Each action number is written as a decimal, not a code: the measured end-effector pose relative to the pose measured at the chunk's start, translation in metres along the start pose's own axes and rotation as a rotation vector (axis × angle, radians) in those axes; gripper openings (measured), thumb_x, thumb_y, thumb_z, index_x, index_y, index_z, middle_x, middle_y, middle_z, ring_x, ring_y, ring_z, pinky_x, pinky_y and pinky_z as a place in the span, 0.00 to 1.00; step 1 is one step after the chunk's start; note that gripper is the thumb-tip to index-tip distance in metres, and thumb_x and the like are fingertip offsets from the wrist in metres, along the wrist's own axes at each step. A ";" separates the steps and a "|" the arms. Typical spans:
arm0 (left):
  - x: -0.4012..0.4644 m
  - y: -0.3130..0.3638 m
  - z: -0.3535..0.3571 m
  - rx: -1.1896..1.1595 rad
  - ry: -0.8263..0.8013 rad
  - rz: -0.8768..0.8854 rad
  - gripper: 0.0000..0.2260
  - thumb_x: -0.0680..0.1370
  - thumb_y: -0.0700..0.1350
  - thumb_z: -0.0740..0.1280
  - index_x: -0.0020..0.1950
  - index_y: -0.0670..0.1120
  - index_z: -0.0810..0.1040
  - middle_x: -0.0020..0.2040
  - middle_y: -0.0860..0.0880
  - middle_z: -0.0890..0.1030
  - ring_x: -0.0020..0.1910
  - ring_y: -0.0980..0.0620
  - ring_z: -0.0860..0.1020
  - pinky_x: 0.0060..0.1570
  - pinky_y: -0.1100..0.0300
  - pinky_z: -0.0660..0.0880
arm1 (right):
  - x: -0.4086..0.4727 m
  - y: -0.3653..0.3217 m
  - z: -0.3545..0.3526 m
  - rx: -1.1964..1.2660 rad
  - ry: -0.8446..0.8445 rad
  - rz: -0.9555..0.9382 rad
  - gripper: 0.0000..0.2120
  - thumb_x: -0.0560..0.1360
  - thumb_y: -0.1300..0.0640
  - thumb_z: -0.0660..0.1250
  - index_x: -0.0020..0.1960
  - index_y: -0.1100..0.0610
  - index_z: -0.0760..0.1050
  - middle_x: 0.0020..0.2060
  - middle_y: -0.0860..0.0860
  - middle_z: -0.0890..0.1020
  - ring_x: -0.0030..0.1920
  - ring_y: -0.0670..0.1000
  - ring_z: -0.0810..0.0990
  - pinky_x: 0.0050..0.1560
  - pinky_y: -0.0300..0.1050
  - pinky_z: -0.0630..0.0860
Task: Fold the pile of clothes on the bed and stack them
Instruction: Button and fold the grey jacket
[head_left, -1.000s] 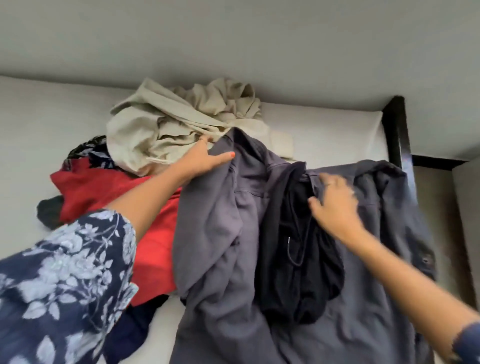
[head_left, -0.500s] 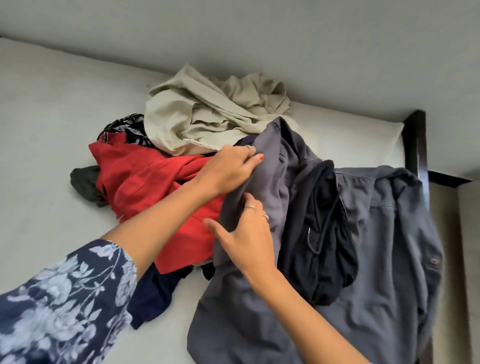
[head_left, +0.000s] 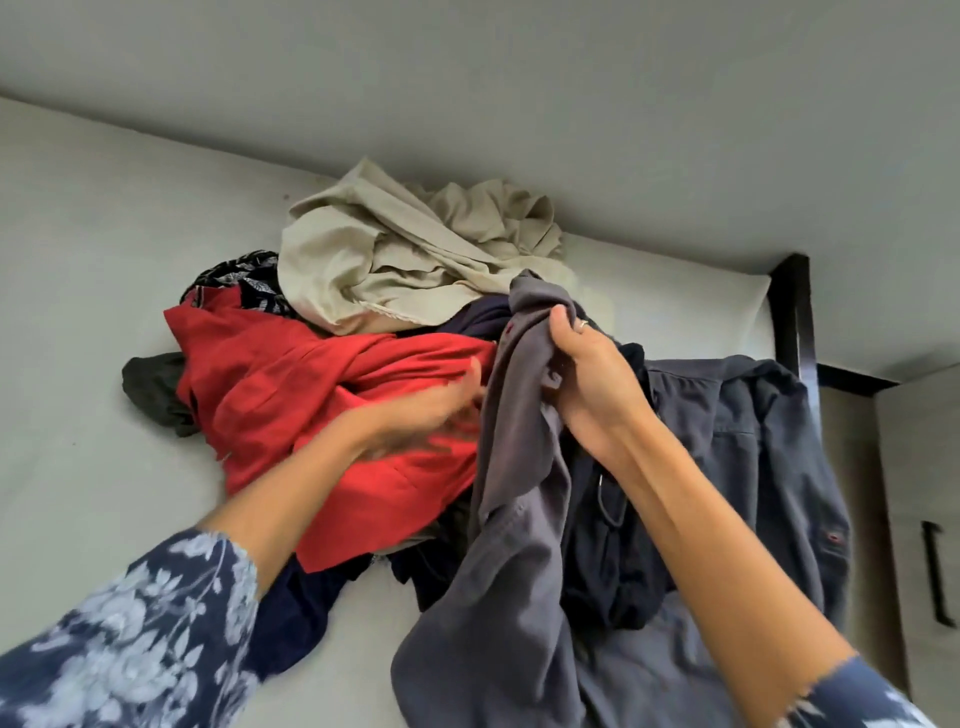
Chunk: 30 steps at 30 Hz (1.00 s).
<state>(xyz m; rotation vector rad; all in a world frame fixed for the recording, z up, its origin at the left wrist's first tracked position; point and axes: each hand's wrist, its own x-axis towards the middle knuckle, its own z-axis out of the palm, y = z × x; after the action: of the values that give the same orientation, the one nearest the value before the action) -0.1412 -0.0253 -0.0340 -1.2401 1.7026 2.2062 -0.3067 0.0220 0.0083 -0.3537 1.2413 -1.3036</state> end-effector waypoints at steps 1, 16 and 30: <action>0.001 -0.014 0.005 0.041 -0.040 -0.025 0.27 0.72 0.68 0.51 0.62 0.57 0.73 0.60 0.57 0.79 0.59 0.57 0.77 0.63 0.56 0.71 | 0.003 -0.003 -0.002 0.112 -0.023 0.027 0.16 0.81 0.53 0.58 0.58 0.65 0.74 0.52 0.62 0.75 0.51 0.57 0.75 0.55 0.50 0.72; -0.053 0.037 -0.042 0.496 0.931 0.468 0.23 0.81 0.48 0.62 0.26 0.49 0.62 0.24 0.55 0.62 0.21 0.61 0.64 0.25 0.64 0.60 | 0.008 -0.012 0.008 -0.687 0.019 0.014 0.18 0.78 0.59 0.64 0.66 0.61 0.68 0.47 0.51 0.74 0.41 0.47 0.74 0.41 0.37 0.71; -0.063 0.105 -0.012 0.249 0.951 0.543 0.13 0.82 0.47 0.58 0.45 0.46 0.80 0.34 0.53 0.80 0.31 0.64 0.78 0.37 0.68 0.74 | -0.018 -0.017 0.023 -0.572 -0.004 -0.465 0.09 0.69 0.64 0.64 0.50 0.62 0.75 0.47 0.59 0.82 0.50 0.54 0.80 0.55 0.58 0.77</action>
<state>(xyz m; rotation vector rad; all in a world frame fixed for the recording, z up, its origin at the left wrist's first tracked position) -0.1471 -0.0506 0.0859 -2.1453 2.8114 1.5430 -0.2924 0.0221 0.0393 -1.1039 1.5778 -1.3025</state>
